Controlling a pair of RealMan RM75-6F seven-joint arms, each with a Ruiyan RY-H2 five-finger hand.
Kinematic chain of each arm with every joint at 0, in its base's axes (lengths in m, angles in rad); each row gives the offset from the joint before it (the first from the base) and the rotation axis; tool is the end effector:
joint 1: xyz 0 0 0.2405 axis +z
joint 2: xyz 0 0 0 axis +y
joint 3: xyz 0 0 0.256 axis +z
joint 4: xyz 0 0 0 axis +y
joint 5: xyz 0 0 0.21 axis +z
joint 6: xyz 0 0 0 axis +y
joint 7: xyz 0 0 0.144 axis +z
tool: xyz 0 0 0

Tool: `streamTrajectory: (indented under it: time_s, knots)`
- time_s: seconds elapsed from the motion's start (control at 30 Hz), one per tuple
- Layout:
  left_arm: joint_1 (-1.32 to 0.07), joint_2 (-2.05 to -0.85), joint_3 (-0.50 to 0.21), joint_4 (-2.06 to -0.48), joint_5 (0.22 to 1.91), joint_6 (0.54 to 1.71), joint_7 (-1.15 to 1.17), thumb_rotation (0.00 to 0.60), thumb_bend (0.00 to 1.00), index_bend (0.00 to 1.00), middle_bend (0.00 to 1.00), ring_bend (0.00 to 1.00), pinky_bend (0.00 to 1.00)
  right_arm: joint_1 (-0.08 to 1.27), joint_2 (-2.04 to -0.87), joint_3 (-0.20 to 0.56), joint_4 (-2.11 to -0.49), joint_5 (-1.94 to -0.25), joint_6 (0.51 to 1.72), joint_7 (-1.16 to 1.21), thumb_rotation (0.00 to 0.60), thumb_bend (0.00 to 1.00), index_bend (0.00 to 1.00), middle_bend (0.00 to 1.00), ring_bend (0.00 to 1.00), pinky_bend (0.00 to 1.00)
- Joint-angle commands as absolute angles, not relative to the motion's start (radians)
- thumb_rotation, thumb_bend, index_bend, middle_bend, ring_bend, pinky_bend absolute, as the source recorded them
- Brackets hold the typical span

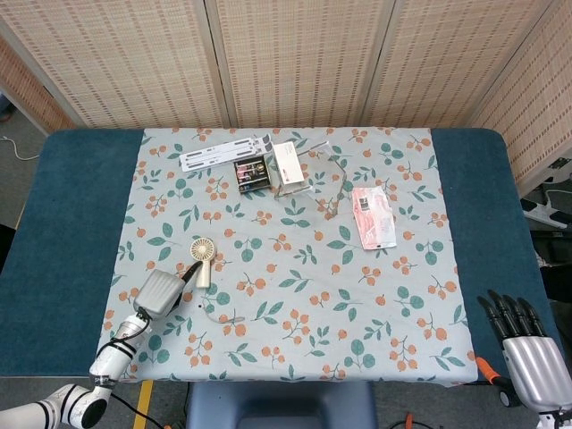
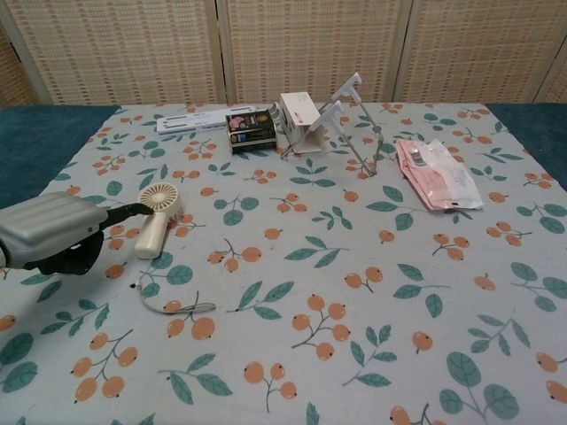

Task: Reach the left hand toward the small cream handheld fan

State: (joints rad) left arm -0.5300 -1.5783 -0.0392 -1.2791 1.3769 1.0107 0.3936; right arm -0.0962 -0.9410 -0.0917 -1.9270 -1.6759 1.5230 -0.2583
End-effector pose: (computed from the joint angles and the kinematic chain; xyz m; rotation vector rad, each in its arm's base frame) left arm -0.2439 0.2937 -0.0249 -1.9588 -0.7064 -0.6638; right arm -0.2689 -0.0989 0.1685 1.5098 -0.9316 0.7214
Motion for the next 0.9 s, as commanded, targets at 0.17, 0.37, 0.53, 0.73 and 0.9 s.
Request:
streamTrajectory:
  time_s: [0.17, 0.37, 0.53, 0.73, 0.9]
  knots:
    - [-0.532, -1.577, -0.035, -1.279, 1.373, 1.009, 0.393, 0.6, 0.9, 0.05, 1.0, 1.0, 1.0, -0.097, -0.94, -0.092, -1.928, -1.678, 1.526, -0.258, 0.6, 0.12, 0.0, 0.0, 0.0, 0.0]
    - [-0.534, -1.575, -0.03, -1.277, 1.37, 1.007, 0.395, 0.6, 0.9, 0.05, 1.0, 1.0, 1.0, -0.1, -0.939, -0.091, -1.928, -1.68, 1.532, -0.258, 0.6, 0.12, 0.0, 0.0, 0.0, 0.0]
    - [-0.535, -1.574, -0.024, -1.282, 1.375, 1.01, 0.403, 0.6, 0.9, 0.05, 1.0, 1.0, 1.0, -0.101, -0.939, -0.091, -1.93, -1.679, 1.534, -0.259, 0.6, 0.12, 0.0, 0.0, 0.0, 0.0]
    - [-0.537, -1.577, -0.022, -1.281, 1.367, 1.006, 0.415, 0.6, 0.9, 0.05, 1.0, 1.0, 1.0, -0.101, -0.937, -0.092, -1.931, -1.68, 1.534, -0.258, 0.6, 0.12, 0.0, 0.0, 0.0, 0.0]
    - [-0.539, -1.579, -0.019, -1.275, 1.364, 1.003, 0.428, 0.6, 0.9, 0.05, 1.0, 1.0, 1.0, -0.102, -0.935, -0.091, -1.932, -1.679, 1.537, -0.256, 0.6, 0.12, 0.0, 0.0, 0.0, 0.0]
